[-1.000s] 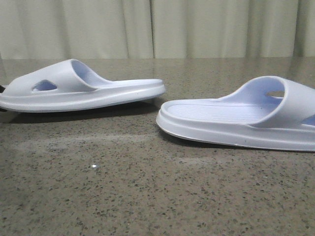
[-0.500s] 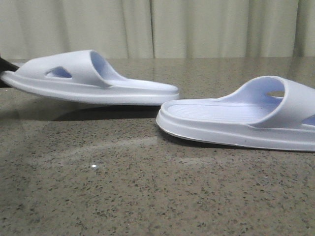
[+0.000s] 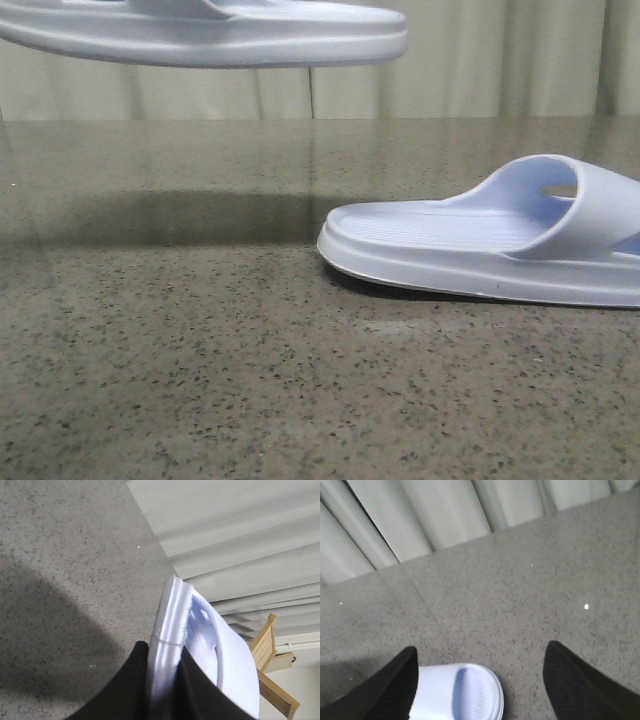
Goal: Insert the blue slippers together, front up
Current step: 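Lift the grasped slipper with the left gripper above the table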
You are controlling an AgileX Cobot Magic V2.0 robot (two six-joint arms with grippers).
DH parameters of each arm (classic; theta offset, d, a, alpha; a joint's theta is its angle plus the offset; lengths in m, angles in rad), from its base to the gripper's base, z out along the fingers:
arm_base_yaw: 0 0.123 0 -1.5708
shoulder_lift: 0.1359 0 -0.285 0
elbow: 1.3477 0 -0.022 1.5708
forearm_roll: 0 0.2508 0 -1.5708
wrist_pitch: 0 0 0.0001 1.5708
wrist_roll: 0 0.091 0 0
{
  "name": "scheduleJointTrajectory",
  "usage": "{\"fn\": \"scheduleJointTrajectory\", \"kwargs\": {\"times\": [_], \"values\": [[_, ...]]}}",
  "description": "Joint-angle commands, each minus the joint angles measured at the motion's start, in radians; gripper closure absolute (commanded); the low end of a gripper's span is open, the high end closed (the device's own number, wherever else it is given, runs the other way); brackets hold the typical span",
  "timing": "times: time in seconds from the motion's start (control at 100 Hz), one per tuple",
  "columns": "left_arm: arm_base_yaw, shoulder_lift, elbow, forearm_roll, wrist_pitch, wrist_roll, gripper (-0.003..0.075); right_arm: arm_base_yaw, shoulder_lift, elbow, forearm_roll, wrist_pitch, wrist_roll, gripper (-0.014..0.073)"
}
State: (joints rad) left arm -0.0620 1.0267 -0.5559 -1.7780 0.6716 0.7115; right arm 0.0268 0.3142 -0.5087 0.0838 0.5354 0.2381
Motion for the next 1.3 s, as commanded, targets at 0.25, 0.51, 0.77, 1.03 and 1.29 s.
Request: {"fn": "scheduleJointTrajectory", "kwargs": {"times": [0.25, 0.51, 0.77, 1.03, 1.29], "values": [[0.003, -0.031, -0.022, -0.058, 0.056, -0.009, 0.0704, -0.008, 0.246, -0.03, 0.123, -0.044, 0.032, 0.0193], [0.003, -0.031, -0.022, -0.057, 0.056, -0.009, 0.0704, -0.008, 0.37, -0.03, 0.147, -0.059, 0.032, 0.0193], [0.003, -0.031, -0.022, -0.057, 0.056, -0.009, 0.0704, -0.008, 0.484, -0.03, 0.21, -0.065, 0.032, 0.0193], [0.003, -0.031, -0.022, -0.056, 0.056, -0.009, 0.0704, -0.008, 0.584, -0.03, 0.258, -0.065, 0.032, 0.0193], [0.003, -0.031, -0.022, -0.056, 0.056, -0.009, 0.0704, -0.006, 0.645, -0.03, 0.309, -0.067, 0.032, 0.0193]]}}
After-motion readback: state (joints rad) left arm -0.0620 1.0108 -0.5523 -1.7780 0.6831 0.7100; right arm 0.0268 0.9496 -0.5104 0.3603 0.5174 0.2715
